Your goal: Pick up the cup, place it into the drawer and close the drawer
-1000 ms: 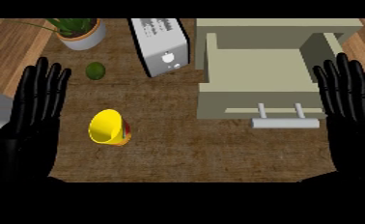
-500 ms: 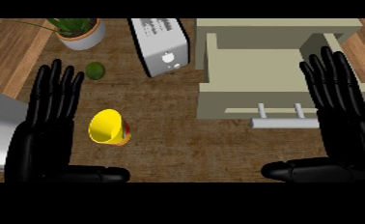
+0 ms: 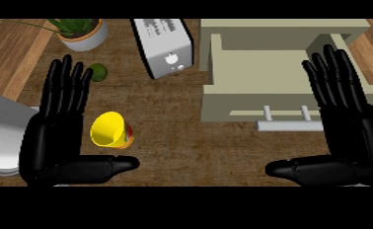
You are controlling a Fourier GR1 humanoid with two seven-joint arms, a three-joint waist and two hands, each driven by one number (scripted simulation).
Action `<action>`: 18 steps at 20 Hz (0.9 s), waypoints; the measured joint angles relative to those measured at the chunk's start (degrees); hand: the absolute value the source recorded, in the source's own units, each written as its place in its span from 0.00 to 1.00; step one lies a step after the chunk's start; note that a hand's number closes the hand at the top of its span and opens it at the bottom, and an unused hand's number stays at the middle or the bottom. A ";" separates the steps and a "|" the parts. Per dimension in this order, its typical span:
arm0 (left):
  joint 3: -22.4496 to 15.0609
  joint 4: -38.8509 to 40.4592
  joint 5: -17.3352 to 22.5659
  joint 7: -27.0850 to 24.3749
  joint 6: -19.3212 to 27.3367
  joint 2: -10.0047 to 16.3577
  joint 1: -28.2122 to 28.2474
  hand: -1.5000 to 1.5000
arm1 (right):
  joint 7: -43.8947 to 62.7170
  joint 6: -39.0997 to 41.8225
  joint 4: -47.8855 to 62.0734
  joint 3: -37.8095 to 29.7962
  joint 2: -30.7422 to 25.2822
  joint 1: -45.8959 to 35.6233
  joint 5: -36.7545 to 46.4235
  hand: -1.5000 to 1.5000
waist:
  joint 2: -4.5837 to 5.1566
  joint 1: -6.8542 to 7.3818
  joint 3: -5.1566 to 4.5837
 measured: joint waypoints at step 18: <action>1.69 6.36 0.85 -4.69 0.07 1.07 6.09 0.00 | 1.16 0.21 -0.94 -1.15 -0.36 -0.83 0.24 0.00 | 0.00 0.05 0.00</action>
